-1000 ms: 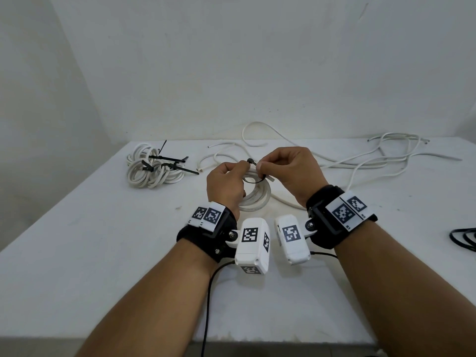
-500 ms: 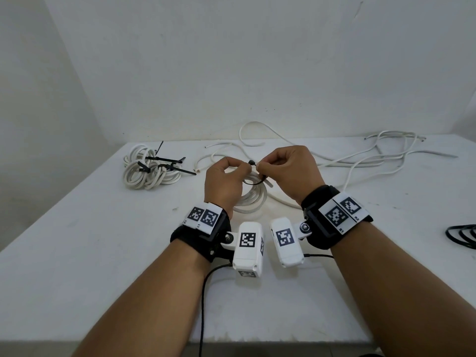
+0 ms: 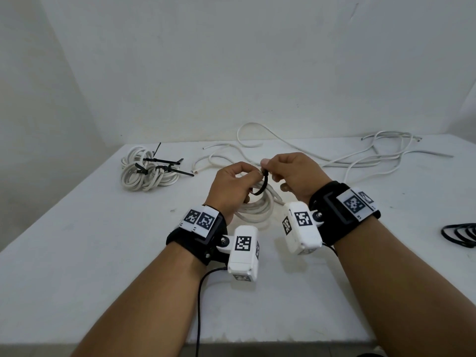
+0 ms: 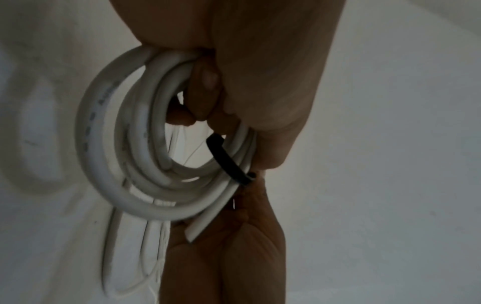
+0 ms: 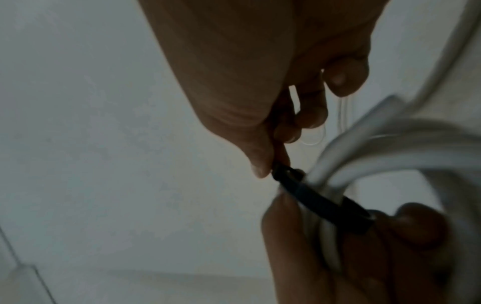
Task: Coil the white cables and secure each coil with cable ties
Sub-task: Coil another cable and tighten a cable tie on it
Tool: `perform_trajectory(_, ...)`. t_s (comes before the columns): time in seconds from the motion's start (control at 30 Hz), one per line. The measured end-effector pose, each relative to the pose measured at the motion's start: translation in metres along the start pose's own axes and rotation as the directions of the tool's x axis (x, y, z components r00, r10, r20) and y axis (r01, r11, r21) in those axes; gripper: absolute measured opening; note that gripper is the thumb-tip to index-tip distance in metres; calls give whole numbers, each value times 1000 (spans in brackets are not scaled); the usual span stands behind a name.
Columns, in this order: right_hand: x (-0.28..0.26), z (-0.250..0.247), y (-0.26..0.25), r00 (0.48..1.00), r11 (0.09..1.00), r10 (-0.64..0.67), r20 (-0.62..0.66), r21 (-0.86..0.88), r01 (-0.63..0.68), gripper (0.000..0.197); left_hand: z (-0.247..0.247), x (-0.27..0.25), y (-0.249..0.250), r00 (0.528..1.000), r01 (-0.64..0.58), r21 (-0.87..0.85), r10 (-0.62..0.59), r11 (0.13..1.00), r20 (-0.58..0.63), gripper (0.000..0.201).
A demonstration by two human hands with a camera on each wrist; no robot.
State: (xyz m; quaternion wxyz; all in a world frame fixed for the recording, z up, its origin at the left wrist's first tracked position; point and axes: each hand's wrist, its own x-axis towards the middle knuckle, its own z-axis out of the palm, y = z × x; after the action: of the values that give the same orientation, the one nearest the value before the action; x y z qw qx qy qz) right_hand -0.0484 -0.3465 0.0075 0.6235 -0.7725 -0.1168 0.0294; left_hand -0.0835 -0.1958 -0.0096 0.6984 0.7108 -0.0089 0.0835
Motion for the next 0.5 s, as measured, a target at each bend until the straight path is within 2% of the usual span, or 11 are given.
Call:
perform_trajectory(0.1, 5, -12, -1, 994, 990, 32, -101, 141, -17, 25, 5, -2, 3, 995, -37, 15, 35, 999, 91, 18)
perform_trajectory(0.23, 5, -12, -1, 976, 978, 36, -214, 209, 10, 29, 10, -3, 2, 987, -80, -2, 79, 997, 142, 19)
perform_trajectory(0.3, 3, -5, 0, 984, 966, 41, -171, 259, 5, 28, 8, -3, 1, 992, -77, -31, 79, 997, 98, 22)
perform_trajectory(0.4, 0, 7, 1, 999, 972, 33, 5, 233, -33, 30, 0, 0, 0, 1000, -30, -106, 30, 994, -1, 25)
perform_trajectory(0.43, 1, 9, 1, 1000, 979, 14, 3, 203, -14, 31, -1, 0, 0, 1000, -9, -128, 10, 992, 5, 24)
perform_trajectory(0.5, 1, 6, -2, 996, 987, -28, -81, 156, 40, 32, 0, -1, -1, 997, 19, -119, -9, 993, 77, 26)
